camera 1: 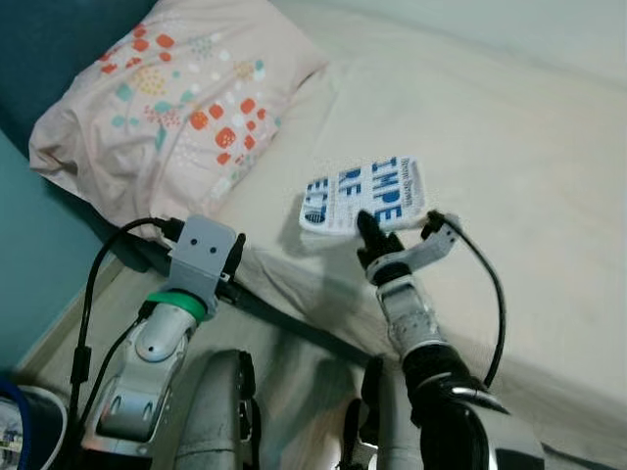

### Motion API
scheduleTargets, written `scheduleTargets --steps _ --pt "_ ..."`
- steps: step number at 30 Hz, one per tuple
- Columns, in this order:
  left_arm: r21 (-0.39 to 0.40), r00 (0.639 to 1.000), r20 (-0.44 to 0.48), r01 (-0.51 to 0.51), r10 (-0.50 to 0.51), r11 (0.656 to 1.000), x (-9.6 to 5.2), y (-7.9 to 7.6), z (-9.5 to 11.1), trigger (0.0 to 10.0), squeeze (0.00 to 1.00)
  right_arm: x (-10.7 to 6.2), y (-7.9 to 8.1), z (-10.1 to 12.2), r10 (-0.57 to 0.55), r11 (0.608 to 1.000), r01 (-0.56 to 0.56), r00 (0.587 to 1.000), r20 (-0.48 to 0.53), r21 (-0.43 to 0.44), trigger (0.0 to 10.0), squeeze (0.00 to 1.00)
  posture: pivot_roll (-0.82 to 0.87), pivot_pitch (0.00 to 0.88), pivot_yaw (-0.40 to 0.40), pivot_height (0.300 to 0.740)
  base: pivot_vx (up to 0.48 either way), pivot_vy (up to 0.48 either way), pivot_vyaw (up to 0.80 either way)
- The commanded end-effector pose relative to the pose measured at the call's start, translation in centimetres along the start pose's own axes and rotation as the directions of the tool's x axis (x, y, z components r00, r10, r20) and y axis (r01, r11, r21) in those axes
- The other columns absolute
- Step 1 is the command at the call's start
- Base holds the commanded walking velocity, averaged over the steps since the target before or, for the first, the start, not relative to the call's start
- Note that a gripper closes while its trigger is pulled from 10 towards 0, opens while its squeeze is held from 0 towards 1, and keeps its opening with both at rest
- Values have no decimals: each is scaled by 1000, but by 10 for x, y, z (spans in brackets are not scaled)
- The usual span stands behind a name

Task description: Clean up the room

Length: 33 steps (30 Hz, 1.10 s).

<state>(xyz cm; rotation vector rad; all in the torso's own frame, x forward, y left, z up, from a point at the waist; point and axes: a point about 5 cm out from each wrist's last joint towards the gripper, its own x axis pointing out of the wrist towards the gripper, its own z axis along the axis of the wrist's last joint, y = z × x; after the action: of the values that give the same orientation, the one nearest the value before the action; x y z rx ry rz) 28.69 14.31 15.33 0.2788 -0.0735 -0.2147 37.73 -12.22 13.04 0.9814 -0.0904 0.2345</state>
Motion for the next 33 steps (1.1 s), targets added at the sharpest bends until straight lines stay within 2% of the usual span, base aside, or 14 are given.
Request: scheduleTargets --steps 1,5,14,17,21,24,26,27,28,29,30,31,33 --pt "-1 1000 -22 11 -11 1000 -4 -1 -4 10000 0 2 3 -2 26 998 -27 1000 6 55 10000 0 170 208 69 596 0 0 0" --pt "-2 1000 -22 14 -14 1000 -8 -2 -1 10000 0 6 5 -2 27 992 -28 1000 6 126 10000 0 194 226 68 596 0 0 0" --pt "-4 1000 -17 7 -7 1000 -19 -1 7 10000 0 14 8 1 -53 986 52 999 5 161 10000 0 262 274 69 596 0 0 0" --pt "13 999 -38 -9 10 1000 -32 6 10 10000 0 19 11 7 -84 974 74 996 36 213 10000 0 340 307 99 596 0 0 0" --pt "35 998 -55 -23 25 999 -42 14 12 10000 0 22 12 10 -105 962 86 993 61 261 10000 0 380 324 117 596 0 0 0" --pt "58 997 -64 -39 43 998 -51 24 17 10000 0 21 11 8 -129 949 104 989 67 298 10000 0 432 351 145 596 0 0 0" --pt "76 995 -80 -45 51 996 -60 30 22 10000 0 17 6 -2 -185 938 170 982 22 301 10000 0 455 372 164 596 0 0 0" --pt "81 995 -87 -43 50 996 -63 30 23 10000 0 15 4 -7 -204 936 195 979 0 293 10000 192 458 376 167 596 0 0 0" --pt "81 995 -87 -43 50 996 -63 30 23 10000 0 15 4 -7 -204 936 195 979 0 293 10000 192 458 376 167 596 0 0 0" --pt "85 995 -90 -40 48 996 -66 31 24 10000 0 14 2 -10 -219 933 214 976 -16 290 10000 694 461 380 170 596 0 0 0" --pt "85 995 -90 -40 48 996 -66 31 24 10000 0 14 2 -10 -219 933 214 976 -16 290 10000 694 461 380 170 596 0 0 0" --pt "85 994 -94 -38 46 996 -67 30 24 10000 0 12 1 -13 -230 929 229 973 -32 292 10000 1000 462 382 170 596 0 0 0" --pt "85 994 -97 -37 45 996 -69 30 25 10000 0 11 1 -16 -233 927 236 971 -45 291 10000 1000 465 386 171 596 0 0 0"
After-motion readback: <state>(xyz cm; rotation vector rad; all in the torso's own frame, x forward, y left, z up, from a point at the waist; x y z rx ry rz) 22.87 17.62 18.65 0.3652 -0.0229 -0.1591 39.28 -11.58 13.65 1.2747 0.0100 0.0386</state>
